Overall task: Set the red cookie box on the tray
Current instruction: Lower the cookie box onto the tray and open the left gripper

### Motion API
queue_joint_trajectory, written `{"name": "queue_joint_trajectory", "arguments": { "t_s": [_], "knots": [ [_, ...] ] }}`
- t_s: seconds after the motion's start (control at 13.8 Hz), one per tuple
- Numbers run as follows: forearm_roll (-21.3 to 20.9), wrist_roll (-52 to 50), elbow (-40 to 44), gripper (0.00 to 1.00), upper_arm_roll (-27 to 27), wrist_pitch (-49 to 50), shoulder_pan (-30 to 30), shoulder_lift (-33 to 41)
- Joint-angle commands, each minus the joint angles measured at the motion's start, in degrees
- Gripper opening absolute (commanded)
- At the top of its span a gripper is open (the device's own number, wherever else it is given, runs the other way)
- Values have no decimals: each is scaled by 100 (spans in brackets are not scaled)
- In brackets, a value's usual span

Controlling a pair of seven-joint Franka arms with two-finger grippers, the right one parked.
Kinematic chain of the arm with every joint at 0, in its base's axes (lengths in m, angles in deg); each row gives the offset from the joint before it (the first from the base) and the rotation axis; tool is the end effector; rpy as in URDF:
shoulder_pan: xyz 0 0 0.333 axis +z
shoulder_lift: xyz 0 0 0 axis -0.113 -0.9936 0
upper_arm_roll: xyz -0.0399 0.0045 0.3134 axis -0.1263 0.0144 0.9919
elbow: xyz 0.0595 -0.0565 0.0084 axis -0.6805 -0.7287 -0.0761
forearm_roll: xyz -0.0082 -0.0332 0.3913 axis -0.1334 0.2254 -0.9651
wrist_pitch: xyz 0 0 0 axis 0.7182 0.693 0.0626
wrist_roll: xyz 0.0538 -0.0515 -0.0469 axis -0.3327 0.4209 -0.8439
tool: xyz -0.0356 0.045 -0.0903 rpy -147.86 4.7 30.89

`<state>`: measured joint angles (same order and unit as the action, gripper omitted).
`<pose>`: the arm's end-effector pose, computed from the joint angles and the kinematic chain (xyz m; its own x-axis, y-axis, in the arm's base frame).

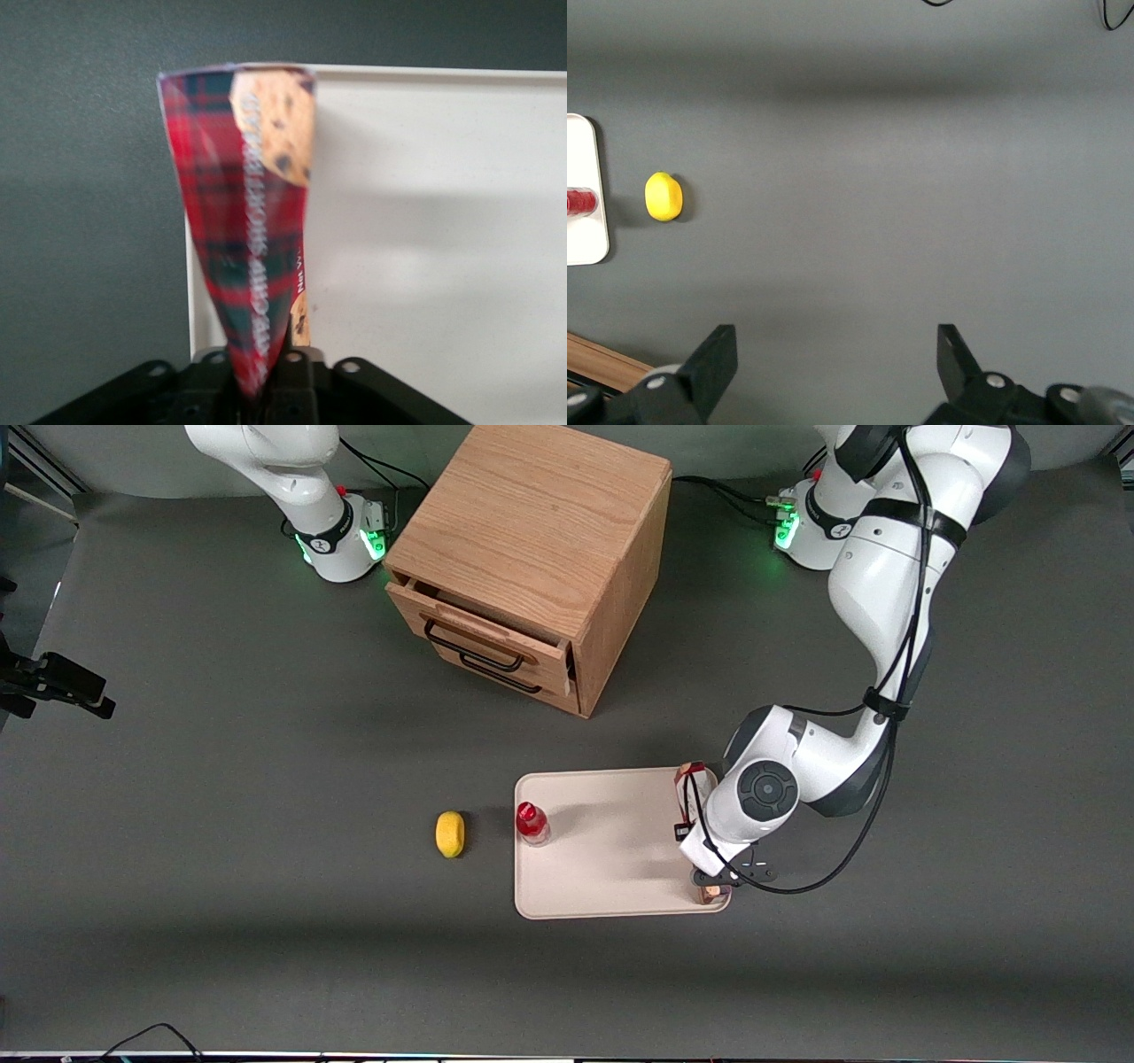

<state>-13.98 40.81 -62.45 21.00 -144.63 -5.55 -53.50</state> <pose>0.6579 -0.2987 0.2196 0.9974 0.0677 -0.0261 0.0687 -0.9969 0.0385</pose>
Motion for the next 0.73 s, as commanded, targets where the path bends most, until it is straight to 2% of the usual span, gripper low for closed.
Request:
{"name": "queue_joint_trajectory", "arguments": {
  "t_s": [0.0, 0.44, 0.65],
  "knots": [
    [-131, -128, -123, 100, 22, -180, -1, 49],
    [-114, -101, -159, 100, 22, -269, 17, 207],
    [-61, -66, -281, 100, 22, -85, 184, 794]
  ]
}}
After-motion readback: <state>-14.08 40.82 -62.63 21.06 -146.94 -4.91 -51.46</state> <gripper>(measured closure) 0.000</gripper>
